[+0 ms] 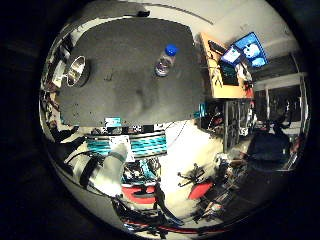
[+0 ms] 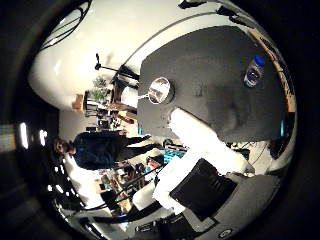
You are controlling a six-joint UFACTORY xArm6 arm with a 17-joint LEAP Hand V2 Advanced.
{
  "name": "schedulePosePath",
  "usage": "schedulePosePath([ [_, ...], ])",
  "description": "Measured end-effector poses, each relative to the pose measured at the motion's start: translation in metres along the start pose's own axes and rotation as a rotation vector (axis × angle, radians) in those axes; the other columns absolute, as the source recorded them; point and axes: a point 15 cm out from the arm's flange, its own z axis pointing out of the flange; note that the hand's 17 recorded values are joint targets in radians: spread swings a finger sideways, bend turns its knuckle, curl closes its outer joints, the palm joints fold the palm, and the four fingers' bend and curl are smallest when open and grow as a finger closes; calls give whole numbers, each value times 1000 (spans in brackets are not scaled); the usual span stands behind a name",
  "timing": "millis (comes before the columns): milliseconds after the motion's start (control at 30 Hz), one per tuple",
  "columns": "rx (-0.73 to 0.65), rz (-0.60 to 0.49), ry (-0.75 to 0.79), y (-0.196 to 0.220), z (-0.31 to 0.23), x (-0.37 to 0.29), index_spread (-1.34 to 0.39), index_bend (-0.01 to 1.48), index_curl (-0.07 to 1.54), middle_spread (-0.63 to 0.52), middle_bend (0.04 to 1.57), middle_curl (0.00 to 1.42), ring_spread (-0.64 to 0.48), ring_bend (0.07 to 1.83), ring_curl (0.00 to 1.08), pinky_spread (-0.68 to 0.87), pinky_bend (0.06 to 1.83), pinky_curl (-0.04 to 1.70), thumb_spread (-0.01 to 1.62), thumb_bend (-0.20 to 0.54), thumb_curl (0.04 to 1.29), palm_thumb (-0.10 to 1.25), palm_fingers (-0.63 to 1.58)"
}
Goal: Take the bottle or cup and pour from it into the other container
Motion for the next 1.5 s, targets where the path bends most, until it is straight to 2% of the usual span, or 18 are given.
schedulePosePath([
  [267,60,141,-92,8,5,61,-325,166,329,-83,393,413,-54,754,179,381,889,-9,1195,-23,285,495,401],
  [600,219,207,-284,-20,16,113,-283,173,317,-51,413,407,-19,805,187,384,971,-11,1152,-23,280,440,348],
  [767,359,226,-348,-41,19,145,-281,174,319,-50,421,402,-3,824,187,382,1004,-11,1120,-19,292,472,346],
  [1000,402,257,-395,-48,41,182,-272,182,328,-40,442,405,5,848,191,384,1004,-14,1111,-22,299,476,335],
  [1200,531,275,-476,-60,48,210,-262,185,345,-39,456,406,23,843,187,422,958,-13,1117,-18,307,503,327],
  [1367,588,333,-515,-54,62,242,-250,178,347,-39,466,406,35,833,184,430,935,-12,1120,-22,310,507,319],
  [1500,654,316,-554,-59,71,257,-248,177,343,-39,471,405,37,837,186,434,932,-11,1127,-19,317,524,315],
])
